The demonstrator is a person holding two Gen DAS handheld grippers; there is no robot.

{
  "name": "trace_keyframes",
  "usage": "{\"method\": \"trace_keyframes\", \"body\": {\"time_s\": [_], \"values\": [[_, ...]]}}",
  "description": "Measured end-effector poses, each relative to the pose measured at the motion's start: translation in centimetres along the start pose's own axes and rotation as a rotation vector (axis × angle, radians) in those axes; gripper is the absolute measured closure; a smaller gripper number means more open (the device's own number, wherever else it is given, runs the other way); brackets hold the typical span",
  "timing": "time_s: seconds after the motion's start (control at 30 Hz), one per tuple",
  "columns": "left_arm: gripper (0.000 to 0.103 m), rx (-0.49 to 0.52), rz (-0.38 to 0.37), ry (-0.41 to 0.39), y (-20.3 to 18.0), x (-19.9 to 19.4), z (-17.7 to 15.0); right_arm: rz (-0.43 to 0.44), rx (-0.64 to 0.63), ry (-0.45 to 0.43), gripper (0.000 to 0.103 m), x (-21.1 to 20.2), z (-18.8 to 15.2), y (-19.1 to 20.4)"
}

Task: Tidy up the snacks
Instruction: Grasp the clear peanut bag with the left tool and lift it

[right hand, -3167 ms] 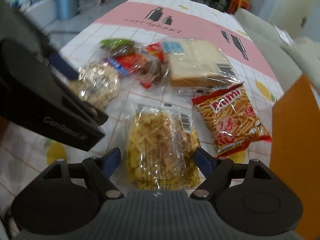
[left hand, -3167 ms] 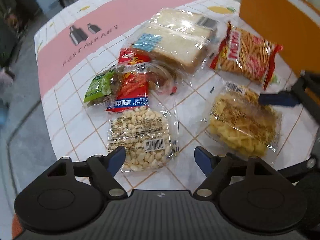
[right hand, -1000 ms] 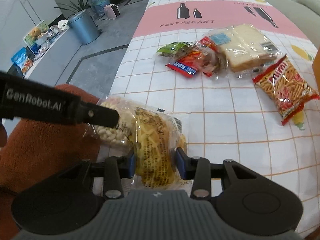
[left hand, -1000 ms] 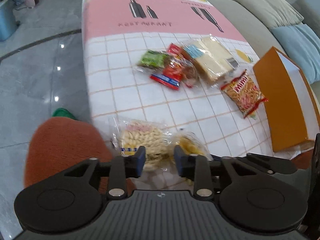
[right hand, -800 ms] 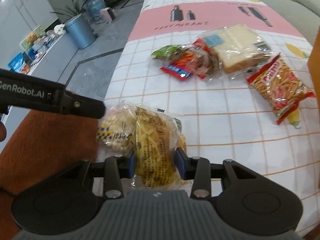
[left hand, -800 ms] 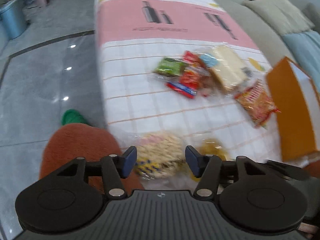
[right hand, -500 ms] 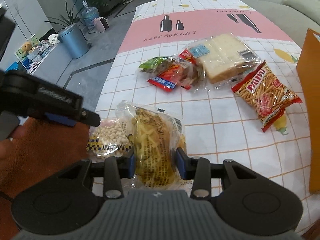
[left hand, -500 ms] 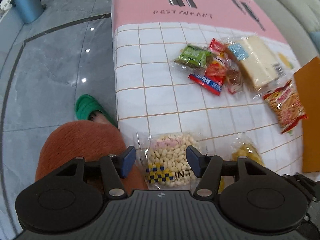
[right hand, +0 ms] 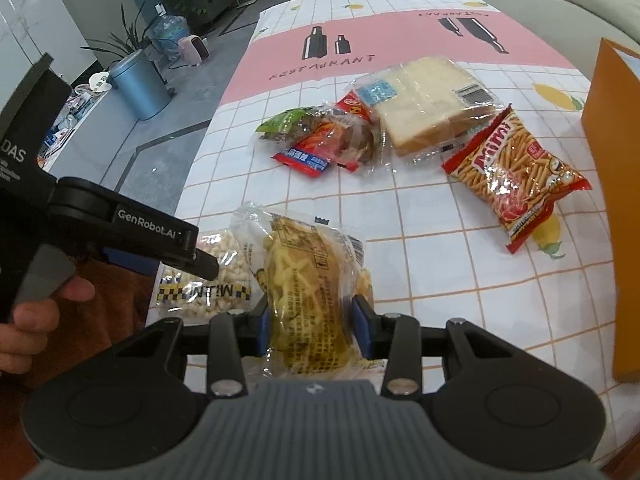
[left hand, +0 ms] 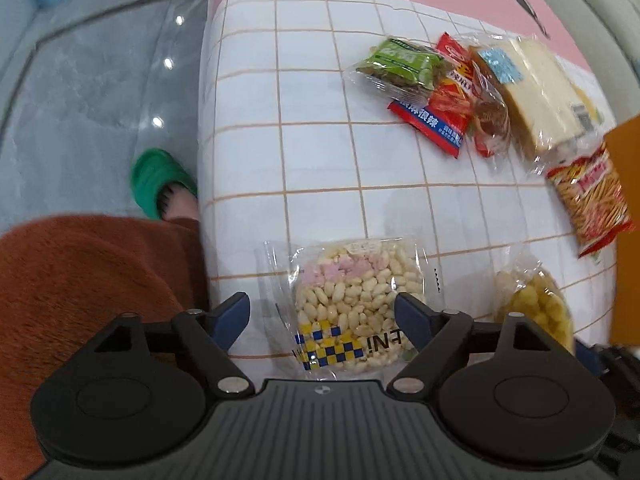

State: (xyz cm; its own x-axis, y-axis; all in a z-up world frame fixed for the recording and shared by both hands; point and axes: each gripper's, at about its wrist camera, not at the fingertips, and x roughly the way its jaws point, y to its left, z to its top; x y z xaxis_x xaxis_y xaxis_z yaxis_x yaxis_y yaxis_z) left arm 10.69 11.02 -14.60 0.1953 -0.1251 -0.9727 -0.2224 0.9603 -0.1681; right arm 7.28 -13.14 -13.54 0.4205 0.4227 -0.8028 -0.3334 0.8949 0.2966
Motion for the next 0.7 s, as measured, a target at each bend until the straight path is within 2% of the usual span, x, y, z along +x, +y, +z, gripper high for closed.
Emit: {"method": "trace_keyframes", "body": {"time_s": [0.1,0.27,0.33,0.37,0.43,0.47,0.5,0.53,0.6,0.7], "values": [[0.003,-0.040,-0.072,0.014,0.4,0.5,-0.1,0.010,-0.009,0.000,0.063,0.2,0.0,0.2],[0.003,-0.010,-0.075,-0.023,-0.7,0.7,-0.5,0.014,-0.023,0.004,0.063,0.4,-0.1,0.3],[0.013,0.004,-0.090,-0.032,-1.0,0.6,-0.7,0.013,-0.030,0.006,0.063,0.4,-0.2,0.4],[0.022,0.005,-0.108,-0.034,-1.1,0.4,-0.8,0.011,-0.032,0.006,0.063,0.4,-0.2,0.4],[0.024,-0.012,-0.123,-0.030,-1.0,0.2,-1.1,0.010,-0.024,0.006,0.063,0.4,-0.2,0.4],[0.031,-0.013,-0.125,-0.035,-1.1,0.1,-1.0,0.011,-0.012,0.005,0.063,0.4,-0.2,0.2],[0.041,-0.014,-0.122,-0.046,-1.1,-0.1,-1.1,0.012,-0.001,0.006,0.063,0.3,-0.2,0.0],[0.044,-0.013,-0.126,-0.057,-1.2,-0.6,-1.2,0.012,0.009,0.006,0.063,0.3,-0.2,-0.1],[0.066,-0.005,-0.133,-0.083,-1.3,-1.4,-1.4,0.008,0.024,0.007,0.063,0.1,-0.3,-0.4],[0.078,0.027,-0.145,-0.131,-2.1,-2.8,-1.5,-0.005,0.029,0.009,0.063,-0.1,-0.5,-0.4]]}}
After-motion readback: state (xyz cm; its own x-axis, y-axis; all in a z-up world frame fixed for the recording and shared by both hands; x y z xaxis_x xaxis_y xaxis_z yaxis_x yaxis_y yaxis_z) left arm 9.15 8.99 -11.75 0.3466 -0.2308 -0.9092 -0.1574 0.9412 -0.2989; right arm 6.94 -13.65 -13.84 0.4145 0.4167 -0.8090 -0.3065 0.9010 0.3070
